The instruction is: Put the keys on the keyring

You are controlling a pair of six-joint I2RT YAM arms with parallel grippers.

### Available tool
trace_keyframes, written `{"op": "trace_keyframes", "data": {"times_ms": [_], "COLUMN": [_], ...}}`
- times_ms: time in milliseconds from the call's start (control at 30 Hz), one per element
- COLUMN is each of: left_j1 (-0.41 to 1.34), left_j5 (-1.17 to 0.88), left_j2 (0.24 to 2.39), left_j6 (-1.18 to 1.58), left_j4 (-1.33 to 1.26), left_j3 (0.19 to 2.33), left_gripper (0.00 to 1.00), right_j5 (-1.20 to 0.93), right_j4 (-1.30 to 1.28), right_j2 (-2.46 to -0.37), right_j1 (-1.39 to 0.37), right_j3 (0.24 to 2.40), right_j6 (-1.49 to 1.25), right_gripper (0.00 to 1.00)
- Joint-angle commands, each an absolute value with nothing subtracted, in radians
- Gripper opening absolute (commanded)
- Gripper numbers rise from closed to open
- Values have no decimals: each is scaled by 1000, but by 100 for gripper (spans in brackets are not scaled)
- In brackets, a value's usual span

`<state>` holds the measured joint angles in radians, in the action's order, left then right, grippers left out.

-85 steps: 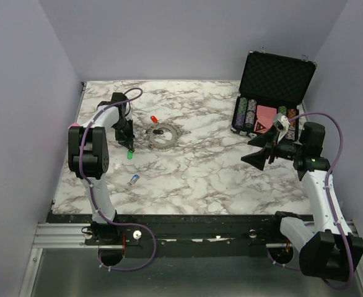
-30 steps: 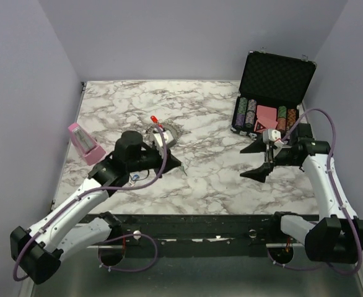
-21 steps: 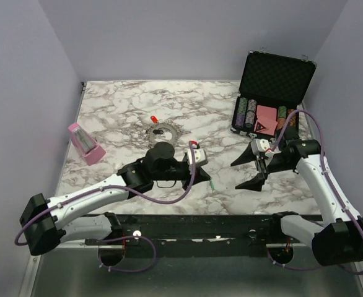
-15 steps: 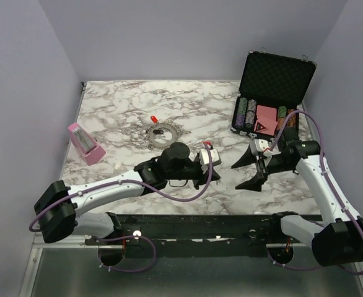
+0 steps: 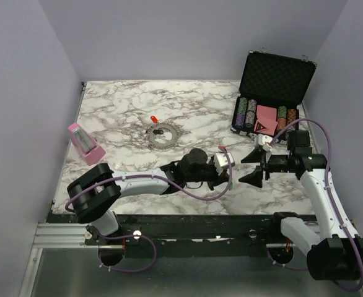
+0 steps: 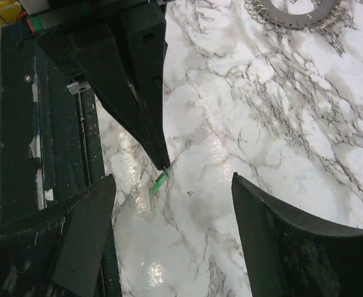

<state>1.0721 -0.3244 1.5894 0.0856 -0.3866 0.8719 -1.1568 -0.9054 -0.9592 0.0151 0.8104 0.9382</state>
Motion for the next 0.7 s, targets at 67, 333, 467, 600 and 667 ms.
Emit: {"op": "trace_keyframes", "data": {"times_ms": [67, 333, 467, 600, 667], "left_j1": [1106, 1140, 1146, 1147, 1147], "left_j5": [-331, -347, -328, -325, -325], "left_j2": [1468, 1293, 1266, 1262, 1266], "left_j6": [78, -30, -93, -110, -110], "left_j4": [-780, -954, -974, -989, -991], "left_j3": [669, 454, 426, 428, 439], "left_gripper": [0, 0, 0, 0, 0], "right_j5": [-1209, -1267, -1319, -1342, -1359], "right_j4": [-1231, -1419, -1419, -1417, -1417], "right_j2": [-1018, -1115, -1115, -1118, -1134], "right_j1": [17, -99, -192, -225, -233], "right_j3": [821, 862, 885, 928, 939], "right_j6": [1478, 1730, 1712, 1691, 1686], "right_gripper": [81, 67, 58, 47, 41]}}
